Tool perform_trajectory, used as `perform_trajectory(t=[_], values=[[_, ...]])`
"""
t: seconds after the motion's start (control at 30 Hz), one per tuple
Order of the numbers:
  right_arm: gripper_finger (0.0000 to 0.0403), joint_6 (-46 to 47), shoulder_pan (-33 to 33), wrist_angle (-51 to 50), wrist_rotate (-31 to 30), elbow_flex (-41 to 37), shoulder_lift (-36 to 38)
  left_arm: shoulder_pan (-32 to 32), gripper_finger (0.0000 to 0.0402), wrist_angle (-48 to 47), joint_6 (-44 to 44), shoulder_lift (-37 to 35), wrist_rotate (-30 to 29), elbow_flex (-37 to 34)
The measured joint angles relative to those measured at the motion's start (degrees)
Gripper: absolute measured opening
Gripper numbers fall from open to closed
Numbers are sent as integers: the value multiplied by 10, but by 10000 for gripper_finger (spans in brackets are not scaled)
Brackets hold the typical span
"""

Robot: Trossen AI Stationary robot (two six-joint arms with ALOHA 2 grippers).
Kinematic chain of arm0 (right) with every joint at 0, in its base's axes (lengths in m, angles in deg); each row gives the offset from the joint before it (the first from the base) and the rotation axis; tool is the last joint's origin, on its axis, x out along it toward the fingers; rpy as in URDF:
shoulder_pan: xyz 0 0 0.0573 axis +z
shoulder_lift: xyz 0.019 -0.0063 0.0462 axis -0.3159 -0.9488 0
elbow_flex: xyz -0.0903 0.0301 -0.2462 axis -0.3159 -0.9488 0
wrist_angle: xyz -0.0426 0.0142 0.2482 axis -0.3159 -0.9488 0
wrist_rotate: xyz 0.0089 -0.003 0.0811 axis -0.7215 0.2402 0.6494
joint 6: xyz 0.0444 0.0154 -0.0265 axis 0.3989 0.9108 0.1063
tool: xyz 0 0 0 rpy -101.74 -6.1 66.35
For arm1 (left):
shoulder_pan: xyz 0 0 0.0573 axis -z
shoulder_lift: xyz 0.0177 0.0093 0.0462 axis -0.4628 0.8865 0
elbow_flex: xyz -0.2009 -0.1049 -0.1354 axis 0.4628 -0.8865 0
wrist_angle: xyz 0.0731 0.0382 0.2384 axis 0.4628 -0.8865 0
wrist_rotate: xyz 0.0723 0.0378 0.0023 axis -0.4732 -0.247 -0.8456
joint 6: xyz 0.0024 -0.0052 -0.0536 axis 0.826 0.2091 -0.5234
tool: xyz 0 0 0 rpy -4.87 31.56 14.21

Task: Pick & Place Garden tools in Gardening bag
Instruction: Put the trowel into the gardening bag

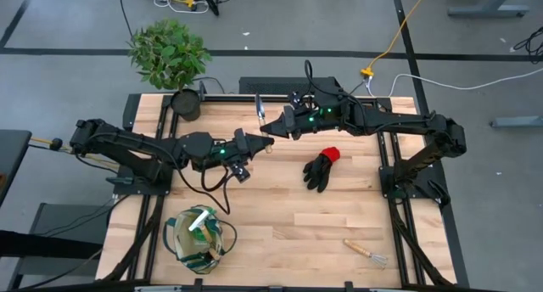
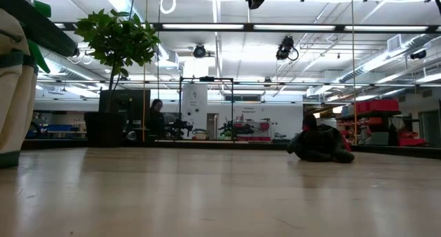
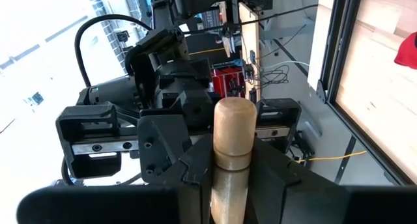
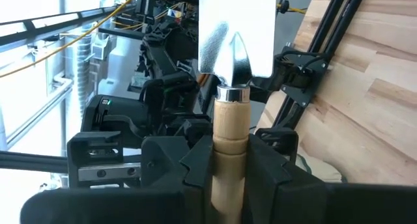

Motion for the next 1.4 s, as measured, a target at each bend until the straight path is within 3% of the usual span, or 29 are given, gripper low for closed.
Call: perform_trajectory(t=[0.5, 0.87, 1.4], values=[[152, 3, 0, 3, 14, 0, 1, 8, 78, 0, -18, 0, -7, 0], [167, -58, -15, 8, 30, 0, 32, 44, 79, -2, -66, -16, -64, 0], [155, -165, -34, -8, -6, 0, 87, 60, 77, -37, -350, -152, -75, 0]])
